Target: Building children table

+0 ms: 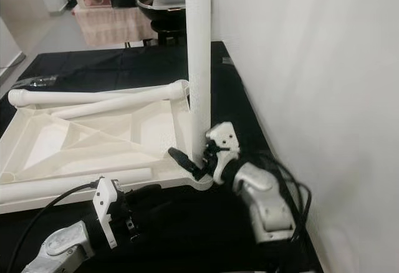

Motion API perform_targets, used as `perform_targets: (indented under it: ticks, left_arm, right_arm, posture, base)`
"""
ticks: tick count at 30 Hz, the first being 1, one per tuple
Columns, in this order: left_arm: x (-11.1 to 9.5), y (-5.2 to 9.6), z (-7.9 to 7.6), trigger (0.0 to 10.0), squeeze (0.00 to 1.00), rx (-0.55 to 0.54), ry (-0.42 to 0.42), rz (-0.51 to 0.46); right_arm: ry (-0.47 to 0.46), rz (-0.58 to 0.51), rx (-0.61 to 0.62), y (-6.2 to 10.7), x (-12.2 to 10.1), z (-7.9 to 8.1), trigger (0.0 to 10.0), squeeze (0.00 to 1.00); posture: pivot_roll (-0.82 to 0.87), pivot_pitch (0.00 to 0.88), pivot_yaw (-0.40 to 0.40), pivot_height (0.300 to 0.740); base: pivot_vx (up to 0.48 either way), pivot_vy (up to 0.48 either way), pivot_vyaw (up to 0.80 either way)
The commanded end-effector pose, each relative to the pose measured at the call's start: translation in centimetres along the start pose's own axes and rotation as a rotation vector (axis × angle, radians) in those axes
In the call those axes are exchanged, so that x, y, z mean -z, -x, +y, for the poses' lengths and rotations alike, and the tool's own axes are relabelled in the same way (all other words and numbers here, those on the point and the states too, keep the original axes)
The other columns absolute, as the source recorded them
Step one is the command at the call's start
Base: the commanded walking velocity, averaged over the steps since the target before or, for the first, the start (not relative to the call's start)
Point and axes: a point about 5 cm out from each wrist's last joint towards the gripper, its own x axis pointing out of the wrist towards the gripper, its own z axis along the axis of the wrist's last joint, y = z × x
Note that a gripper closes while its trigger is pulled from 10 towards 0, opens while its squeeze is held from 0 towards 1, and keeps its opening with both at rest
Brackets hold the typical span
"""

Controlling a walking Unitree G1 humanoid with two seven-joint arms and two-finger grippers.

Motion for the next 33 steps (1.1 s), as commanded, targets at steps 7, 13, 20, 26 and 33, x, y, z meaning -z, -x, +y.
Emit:
perform_targets:
  ticks: [7,13,20,26,33]
  left_arm:
    - [0.4,0.1,-0.1,10.0,0.00,-0.018,0.015,0.009]
    - [0.4,0.1,-0.2,10.0,0.00,-0.018,0.014,0.012]
    - [0.4,0.1,-0.3,10.0,0.00,-0.016,0.016,0.012]
    - [0.4,0.1,-0.5,10.0,0.00,-0.016,0.018,0.010]
    - [0.3,0.3,-0.4,10.0,0.00,-0.015,0.018,0.010]
  right_arm:
    - [0.006,0.013,-0.184,-0.4,-1.1,-1.8,10.0,0.00]
    - [-0.034,0.030,-0.267,-0.6,-1.7,-2.9,0.0,0.00]
    - [-0.047,0.042,-0.299,-0.1,-1.4,-3.6,0.0,0.00]
    - [0.021,0.042,-0.154,0.9,-0.9,-3.7,0.0,0.00]
    - [-0.044,0.022,0.248,0.4,1.0,-2.3,0.0,0.00]
  posture:
    - [-0.08,0.095,0.014,0.740]
    - [-0.07,0.098,0.011,0.740]
    - [-0.07,0.103,0.009,0.740]
    - [-0.08,0.110,0.012,0.740]
    - [-0.09,0.122,0.003,0.740]
  base:
    - [0.000,0.000,0.00]
    - [0.000,0.000,0.00]
    - [0.000,0.000,0.00]
    - [0.000,0.000,0.00]
    - [0.000,0.000,0.00]
